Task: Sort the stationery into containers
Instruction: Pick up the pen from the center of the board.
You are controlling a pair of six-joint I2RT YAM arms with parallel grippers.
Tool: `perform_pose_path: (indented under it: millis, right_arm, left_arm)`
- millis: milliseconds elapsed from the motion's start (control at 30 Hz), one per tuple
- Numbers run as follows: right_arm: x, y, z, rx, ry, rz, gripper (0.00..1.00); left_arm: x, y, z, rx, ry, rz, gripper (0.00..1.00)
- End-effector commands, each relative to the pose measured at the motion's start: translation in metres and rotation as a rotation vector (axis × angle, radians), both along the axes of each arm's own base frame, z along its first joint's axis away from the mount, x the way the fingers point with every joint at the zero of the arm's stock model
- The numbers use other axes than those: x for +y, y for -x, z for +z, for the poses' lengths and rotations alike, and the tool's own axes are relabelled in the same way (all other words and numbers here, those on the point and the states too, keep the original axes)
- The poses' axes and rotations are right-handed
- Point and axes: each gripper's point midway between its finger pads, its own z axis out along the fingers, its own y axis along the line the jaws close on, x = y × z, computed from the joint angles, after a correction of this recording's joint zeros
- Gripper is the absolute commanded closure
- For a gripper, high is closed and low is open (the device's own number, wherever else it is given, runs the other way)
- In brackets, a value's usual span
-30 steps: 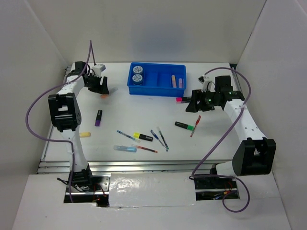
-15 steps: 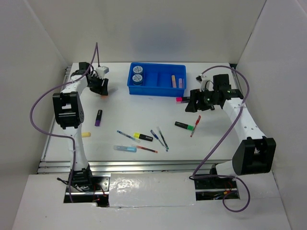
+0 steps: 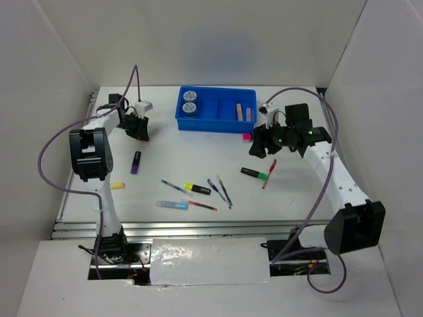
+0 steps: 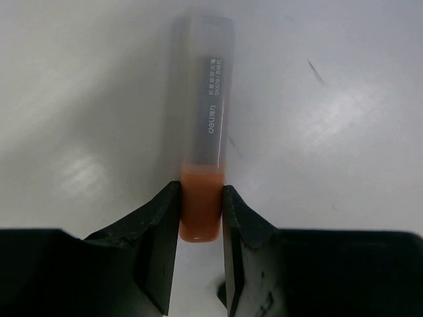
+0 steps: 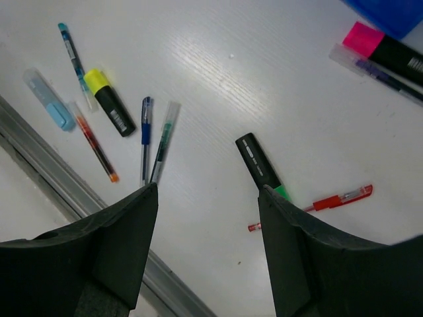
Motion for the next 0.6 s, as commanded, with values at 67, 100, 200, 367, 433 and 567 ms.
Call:
perform_pose_path:
  millis: [67,100,200,367,433,567]
  right_arm:
    - [0.018,0.005,0.042,-0.274,0.026,0.125,0.31]
    - [0.020,0.004,0.041,-0.270,0.022,0.139,0.31]
    - [0.033,0.010,0.049,-0.288,0.021,0.228,0.31]
    - [0.052,0.011,0.079,-0.273,0.006,0.331,0.35]
    - [0.062,0.020,0.073,-0.202,-0.021,0.394,0.42]
    - [0.084,0.039,0.076,-0.053,-0.132,0.480,0.52]
  left_arm:
    - [-0.020,0.038,0.059,-0.061,0.156,-0.118,0.86]
    - [-0.023,0.046,0.067,-0.053,0.192,-0.130,0.88]
    - [-0.046,0.063,0.103,-0.074,0.301,-0.211,0.90]
    - [-0.091,0.115,0.150,-0.158,0.423,-0.528,0.89]
    - [-0.110,0.144,0.155,-0.178,0.448,-0.678,0.90]
    - [-0.137,0.176,0.167,-0.300,0.443,-0.843,0.94]
